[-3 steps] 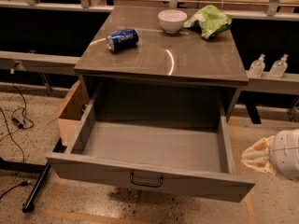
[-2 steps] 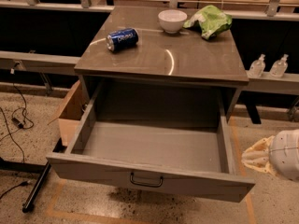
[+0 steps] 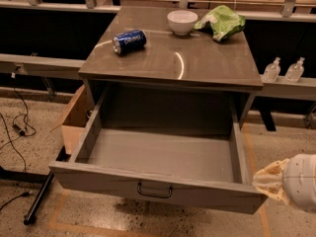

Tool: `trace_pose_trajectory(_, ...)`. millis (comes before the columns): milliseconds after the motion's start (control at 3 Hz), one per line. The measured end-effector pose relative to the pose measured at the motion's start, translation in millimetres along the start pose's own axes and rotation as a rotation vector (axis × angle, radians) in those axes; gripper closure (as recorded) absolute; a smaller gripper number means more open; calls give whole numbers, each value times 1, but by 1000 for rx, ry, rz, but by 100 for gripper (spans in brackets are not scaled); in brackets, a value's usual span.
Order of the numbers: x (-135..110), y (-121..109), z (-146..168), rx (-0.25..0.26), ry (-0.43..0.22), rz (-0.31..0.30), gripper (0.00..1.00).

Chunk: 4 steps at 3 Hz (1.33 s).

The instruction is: Close top drawer

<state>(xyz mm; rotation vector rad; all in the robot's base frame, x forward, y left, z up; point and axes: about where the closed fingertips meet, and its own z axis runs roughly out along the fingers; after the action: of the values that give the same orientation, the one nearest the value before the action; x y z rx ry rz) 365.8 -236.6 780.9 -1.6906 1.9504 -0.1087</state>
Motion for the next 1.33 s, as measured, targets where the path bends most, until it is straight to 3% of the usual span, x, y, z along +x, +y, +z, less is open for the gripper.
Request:
trace_pose_trajectory(667, -20, 41, 11, 47, -35, 70, 100)
trace_pose_trajectory(1333, -32, 72, 67, 81, -73, 102, 100)
